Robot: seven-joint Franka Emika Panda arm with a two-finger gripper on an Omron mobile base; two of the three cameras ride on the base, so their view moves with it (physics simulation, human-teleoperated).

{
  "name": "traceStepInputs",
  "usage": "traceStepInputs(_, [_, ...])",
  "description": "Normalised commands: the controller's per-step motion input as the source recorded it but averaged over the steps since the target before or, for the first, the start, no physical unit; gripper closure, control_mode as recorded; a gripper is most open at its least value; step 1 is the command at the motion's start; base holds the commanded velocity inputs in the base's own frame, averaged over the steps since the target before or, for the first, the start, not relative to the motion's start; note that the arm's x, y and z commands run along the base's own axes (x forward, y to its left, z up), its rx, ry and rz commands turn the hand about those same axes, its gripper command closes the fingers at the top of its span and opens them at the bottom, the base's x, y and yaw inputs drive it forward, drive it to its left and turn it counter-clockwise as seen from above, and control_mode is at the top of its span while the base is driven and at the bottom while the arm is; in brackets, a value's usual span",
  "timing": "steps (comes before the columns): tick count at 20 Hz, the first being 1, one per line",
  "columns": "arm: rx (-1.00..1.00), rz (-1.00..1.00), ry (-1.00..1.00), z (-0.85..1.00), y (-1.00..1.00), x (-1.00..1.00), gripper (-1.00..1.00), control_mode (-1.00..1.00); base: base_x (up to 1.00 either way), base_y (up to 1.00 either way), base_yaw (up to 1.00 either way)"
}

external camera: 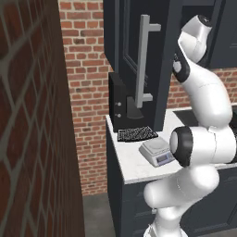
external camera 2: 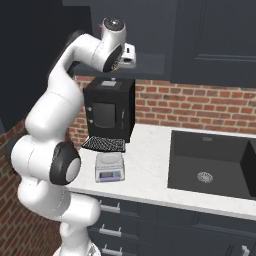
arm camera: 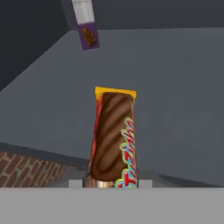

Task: Pick the bar and place it on the digital scale for weighing, and close the cabinet.

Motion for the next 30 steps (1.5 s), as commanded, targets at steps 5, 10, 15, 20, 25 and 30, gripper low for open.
traceStepInputs(5, [0.22,0.00,-0.08,0.00,-0.16,-1.00,1.00,-1.00,0.00,0.00,0.00])
traceStepInputs(10, [0.19,0.03,-0.09,0.00,-0.24,-1.00,1.00,-1.00,0.00,0.00,0.00])
traceStepInputs(15, [0.00,0.16,-0.04,-0.10,-0.36,-1.00,1.00,-1.00,0.00,0.00,0.00])
traceStepInputs(20, [0.00,0.23,0.00,-0.30,-0.34,-0.96,1.00,-1.00,0.00,0.00,0.00])
traceStepInputs(25, [0.00,0.29,-0.01,-0.37,-0.16,-0.64,1.00,-1.00,0.00,0.00,0.00])
traceStepInputs(30, [0.00,0.29,-0.11,-0.54,0.00,-0.18,1.00,-1.00,0.00,0.00,0.00])
